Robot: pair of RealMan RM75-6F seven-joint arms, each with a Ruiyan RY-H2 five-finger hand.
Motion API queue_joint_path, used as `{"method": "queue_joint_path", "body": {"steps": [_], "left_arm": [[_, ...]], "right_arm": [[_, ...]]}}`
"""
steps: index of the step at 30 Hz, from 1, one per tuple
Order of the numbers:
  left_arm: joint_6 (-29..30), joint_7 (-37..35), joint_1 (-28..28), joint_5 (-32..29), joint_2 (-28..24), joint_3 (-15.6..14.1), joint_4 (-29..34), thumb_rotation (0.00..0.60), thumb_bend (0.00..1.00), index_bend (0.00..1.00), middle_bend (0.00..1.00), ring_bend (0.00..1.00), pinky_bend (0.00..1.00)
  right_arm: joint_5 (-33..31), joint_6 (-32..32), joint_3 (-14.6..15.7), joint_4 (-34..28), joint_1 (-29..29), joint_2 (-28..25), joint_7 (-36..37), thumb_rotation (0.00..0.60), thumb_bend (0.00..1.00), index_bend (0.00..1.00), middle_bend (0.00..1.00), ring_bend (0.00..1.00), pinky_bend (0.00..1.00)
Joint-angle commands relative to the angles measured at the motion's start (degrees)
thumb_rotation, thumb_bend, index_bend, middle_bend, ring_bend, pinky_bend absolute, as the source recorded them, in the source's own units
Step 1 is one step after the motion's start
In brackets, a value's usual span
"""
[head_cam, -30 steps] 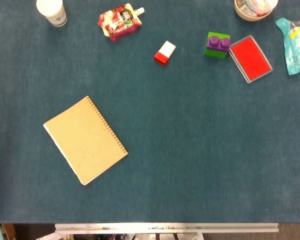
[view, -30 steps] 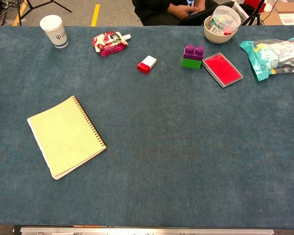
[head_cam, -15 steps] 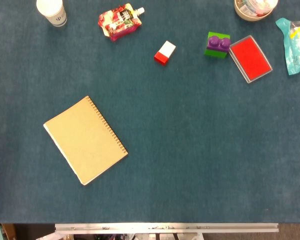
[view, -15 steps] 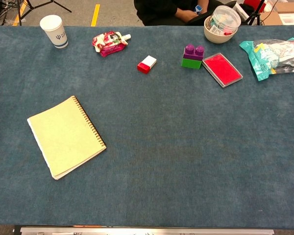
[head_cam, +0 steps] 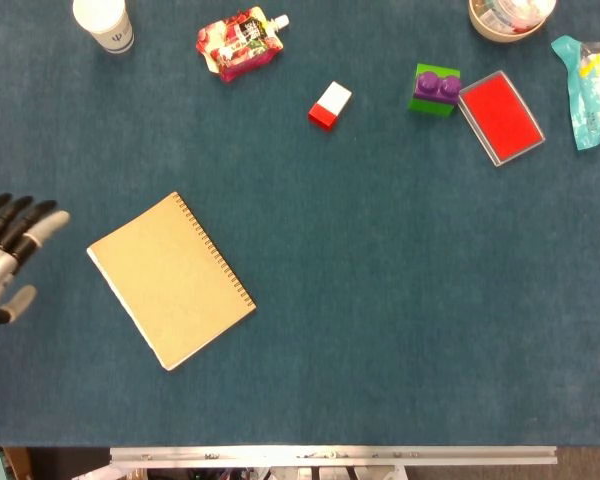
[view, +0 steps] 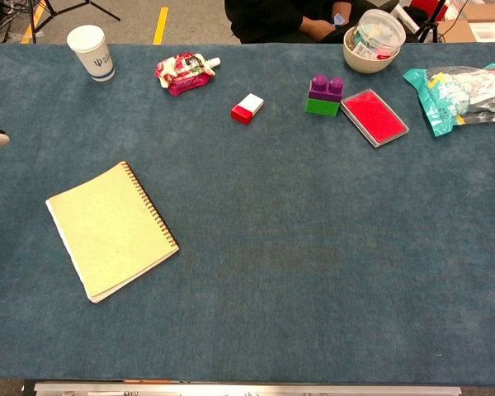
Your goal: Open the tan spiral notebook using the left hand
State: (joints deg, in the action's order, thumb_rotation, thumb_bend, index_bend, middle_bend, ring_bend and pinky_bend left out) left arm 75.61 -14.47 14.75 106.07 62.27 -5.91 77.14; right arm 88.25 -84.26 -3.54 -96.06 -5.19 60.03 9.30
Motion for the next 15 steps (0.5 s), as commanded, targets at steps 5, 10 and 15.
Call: {"method": "queue_joint_path", "body": {"steps": [5,10,15], "left_arm": [[2.28,-2.44,2.15,3.95,6.84,-1.85,-7.79,0.6,0.32,0.06,0.05,0.01,0.0],[2.11,-3.94,3.79,5.46,11.28,-2.99,-12.34,0.6,0.32,0.06,0.05,0.01,0.0],[2.16,-4.73,5.09,6.04,15.84,-3.62,-17.26,0.6,0.32,0.06,0.05,0.01,0.0]], "right_arm": [[0.09,-0.17,0.11,-0.67,0.07,-0.16,-0.85,0.6,0.4,0.36,0.37,0.23,0.29],[0.2,-0.18,0.21,-1.18,0.06,-0.27,-1.38,0.6,0.39,0.36,0.37,0.23,0.29],[0.27,-0.29,0.28,-1.63,0.12,-0.41,-1.85,0.6,0.39,0.36,0.37,0.23,0.29]]}}
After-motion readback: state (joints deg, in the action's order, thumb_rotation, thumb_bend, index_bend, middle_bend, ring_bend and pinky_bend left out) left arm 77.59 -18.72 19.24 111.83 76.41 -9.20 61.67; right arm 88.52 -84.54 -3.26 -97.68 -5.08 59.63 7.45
